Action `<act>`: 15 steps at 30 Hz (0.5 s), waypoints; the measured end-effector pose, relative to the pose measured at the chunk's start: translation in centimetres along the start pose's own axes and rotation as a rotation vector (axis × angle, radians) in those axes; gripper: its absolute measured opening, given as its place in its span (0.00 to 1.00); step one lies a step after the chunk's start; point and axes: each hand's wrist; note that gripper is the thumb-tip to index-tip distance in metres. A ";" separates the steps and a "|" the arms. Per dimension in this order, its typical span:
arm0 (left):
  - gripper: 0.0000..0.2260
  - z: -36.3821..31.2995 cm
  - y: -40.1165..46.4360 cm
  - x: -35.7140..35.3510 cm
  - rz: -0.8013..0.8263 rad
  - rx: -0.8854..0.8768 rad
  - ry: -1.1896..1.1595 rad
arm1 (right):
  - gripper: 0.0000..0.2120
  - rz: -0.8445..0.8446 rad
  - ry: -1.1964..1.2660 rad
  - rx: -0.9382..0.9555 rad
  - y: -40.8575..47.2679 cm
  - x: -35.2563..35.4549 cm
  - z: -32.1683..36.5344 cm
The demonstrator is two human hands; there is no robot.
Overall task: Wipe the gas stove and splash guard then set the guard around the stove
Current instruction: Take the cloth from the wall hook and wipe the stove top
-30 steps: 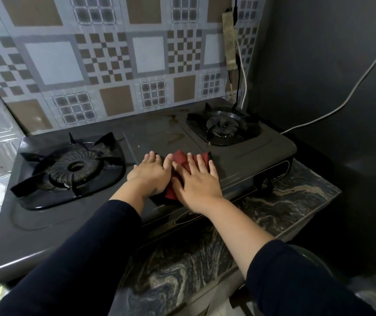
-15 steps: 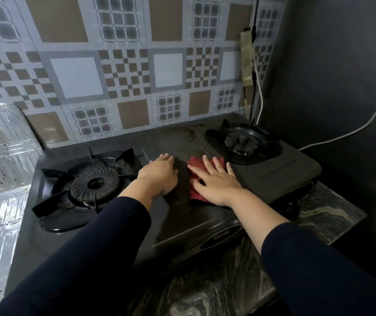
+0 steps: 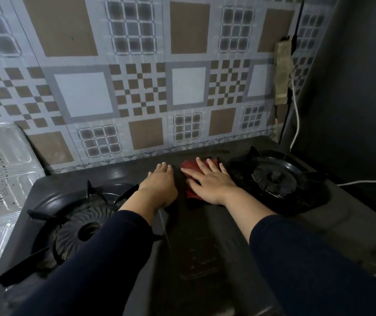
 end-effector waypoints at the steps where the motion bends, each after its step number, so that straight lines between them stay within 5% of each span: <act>1: 0.28 0.3 0.5 0.1 -0.001 0.023 -0.009 | 0.22 0.004 -0.002 0.015 1.1 0.1 0.0; 8: 0.28 0.6 3.5 0.6 -0.009 0.101 0.019 | 0.23 -0.001 0.006 0.031 7.5 0.8 -0.2; 15: 0.32 -0.4 5.8 0.9 0.028 0.045 0.072 | 0.27 -0.061 0.000 -0.313 9.9 2.0 -3.3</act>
Point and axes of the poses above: each hand's wrist, its own y-axis towards the middle knuckle, its own x-axis out of the back of the hand, z = x × y, and after that the axes turned 2 degrees about x, right-handed
